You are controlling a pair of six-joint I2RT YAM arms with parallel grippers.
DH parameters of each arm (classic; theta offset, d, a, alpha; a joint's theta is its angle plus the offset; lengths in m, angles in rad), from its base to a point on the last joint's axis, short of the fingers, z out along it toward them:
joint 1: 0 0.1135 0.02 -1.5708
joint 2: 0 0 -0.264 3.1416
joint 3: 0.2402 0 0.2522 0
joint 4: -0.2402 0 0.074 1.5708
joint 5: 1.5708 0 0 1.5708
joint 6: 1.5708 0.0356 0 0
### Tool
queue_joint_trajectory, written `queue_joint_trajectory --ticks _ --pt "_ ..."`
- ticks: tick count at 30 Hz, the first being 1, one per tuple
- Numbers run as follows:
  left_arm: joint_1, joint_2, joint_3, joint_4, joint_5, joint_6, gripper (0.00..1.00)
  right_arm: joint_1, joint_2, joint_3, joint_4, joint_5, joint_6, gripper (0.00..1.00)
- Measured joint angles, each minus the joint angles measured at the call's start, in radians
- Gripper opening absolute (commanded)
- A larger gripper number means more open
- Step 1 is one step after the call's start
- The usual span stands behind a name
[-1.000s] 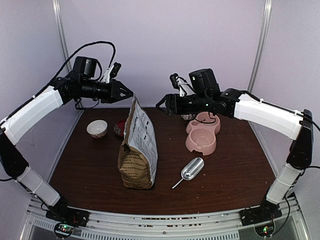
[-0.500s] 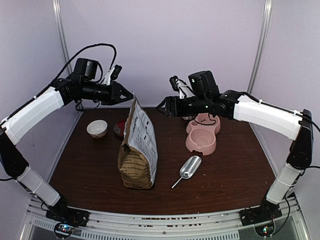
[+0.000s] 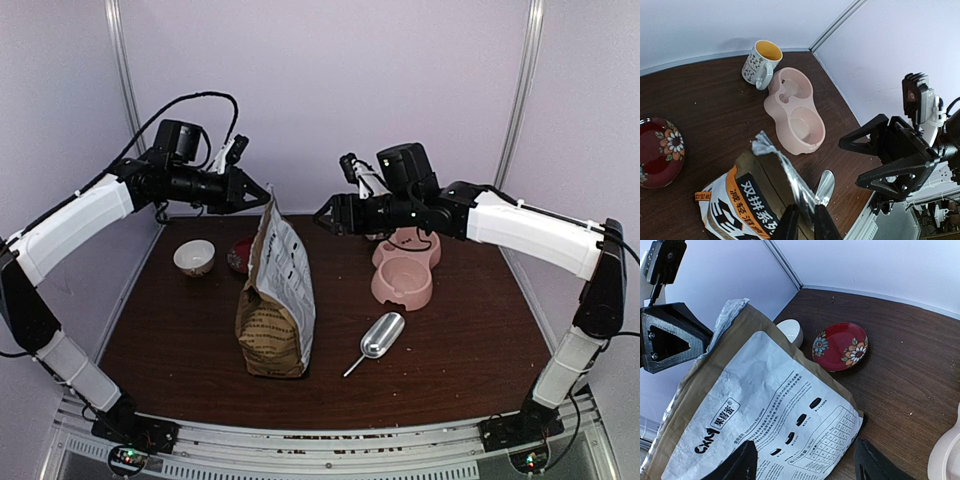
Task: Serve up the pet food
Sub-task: Open the seal of the pet food bag.
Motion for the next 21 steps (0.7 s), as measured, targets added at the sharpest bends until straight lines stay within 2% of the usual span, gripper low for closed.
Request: queue_joint_trajectory --ticks 7,9,13,21 --pt "-0.007 0.026 0.018 -0.007 0.001 0.003 0.19 -0.007 0.000 0.000 0.000 0.000 0.000 0.68" --pt "-0.010 0.032 0.023 -0.008 0.000 0.003 0.16 -0.008 0.000 0.000 0.000 0.000 -0.001 0.68" --pt "-0.015 0.033 0.029 -0.015 -0.001 0.007 0.01 -0.008 0.000 0.000 0.000 0.000 -0.001 0.68" --pt "-0.043 0.052 0.100 -0.100 -0.060 0.056 0.00 -0.008 0.000 -0.001 -0.001 0.001 -0.003 0.68"
